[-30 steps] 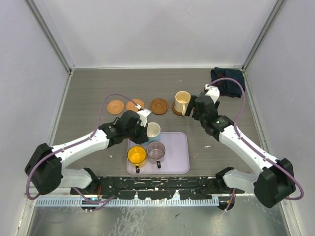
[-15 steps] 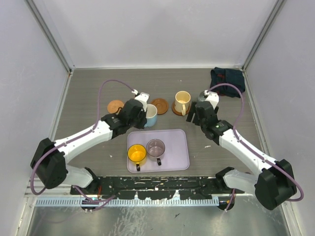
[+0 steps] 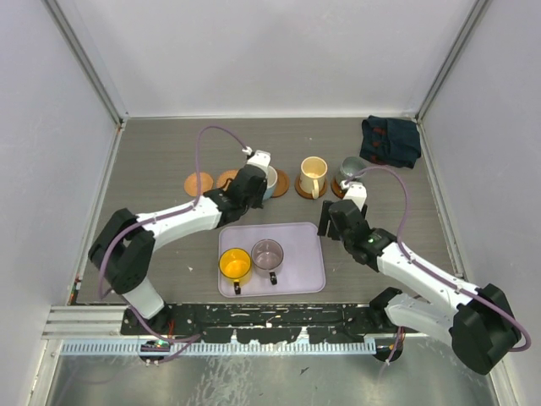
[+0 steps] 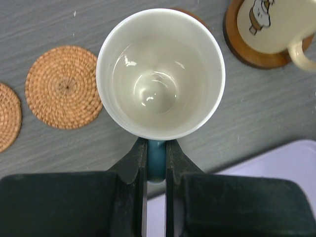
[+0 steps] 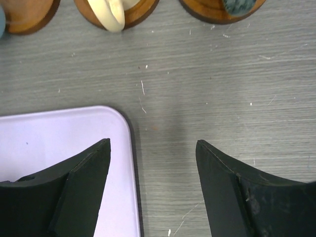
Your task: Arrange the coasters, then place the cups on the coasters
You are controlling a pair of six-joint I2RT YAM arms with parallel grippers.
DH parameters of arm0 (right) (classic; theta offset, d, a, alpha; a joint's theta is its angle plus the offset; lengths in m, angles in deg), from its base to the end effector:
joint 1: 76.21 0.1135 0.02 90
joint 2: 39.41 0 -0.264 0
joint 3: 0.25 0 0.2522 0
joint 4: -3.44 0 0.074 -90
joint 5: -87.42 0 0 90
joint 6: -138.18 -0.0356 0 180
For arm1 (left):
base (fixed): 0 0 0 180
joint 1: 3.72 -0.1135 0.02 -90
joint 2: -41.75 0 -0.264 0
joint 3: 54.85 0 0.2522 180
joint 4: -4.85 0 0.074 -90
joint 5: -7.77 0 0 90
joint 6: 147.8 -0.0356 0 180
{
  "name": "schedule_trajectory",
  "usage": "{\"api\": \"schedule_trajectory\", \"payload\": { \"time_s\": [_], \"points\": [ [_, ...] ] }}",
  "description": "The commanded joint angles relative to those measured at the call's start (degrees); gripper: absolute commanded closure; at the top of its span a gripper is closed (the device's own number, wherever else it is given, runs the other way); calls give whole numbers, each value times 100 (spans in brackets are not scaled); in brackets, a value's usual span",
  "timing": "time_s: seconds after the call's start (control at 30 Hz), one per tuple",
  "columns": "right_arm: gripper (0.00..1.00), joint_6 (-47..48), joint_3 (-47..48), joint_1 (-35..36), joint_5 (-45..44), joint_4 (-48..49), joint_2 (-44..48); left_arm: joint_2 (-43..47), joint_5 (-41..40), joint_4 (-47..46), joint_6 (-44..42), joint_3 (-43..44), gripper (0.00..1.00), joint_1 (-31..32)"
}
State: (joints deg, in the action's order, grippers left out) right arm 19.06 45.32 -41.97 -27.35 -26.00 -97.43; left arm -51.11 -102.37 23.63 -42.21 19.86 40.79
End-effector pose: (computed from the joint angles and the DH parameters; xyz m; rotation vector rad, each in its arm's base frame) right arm 0.1784 0.1034 0.2121 0.1179 2.2211 0.1053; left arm 0.2644 -0.2427 0.2341 0.3554 2.1485 -0.2090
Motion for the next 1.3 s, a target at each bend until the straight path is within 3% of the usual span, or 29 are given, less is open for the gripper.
{"api": "schedule_trajectory", "payload": {
  "time_s": [0.0, 0.33, 1.27],
  "points": [
    [26, -119, -146, 128, -221, 241, 202, -260, -542, -1353, -289, 721, 100, 48],
    [26, -157, -108, 170, -380, 188, 186, -969, -687, -1563, -312, 1508, 100, 50],
    [26, -184, 53, 171, -222, 180, -59, -1075, -804, -776, 630, 1468, 100, 52]
  ]
}}
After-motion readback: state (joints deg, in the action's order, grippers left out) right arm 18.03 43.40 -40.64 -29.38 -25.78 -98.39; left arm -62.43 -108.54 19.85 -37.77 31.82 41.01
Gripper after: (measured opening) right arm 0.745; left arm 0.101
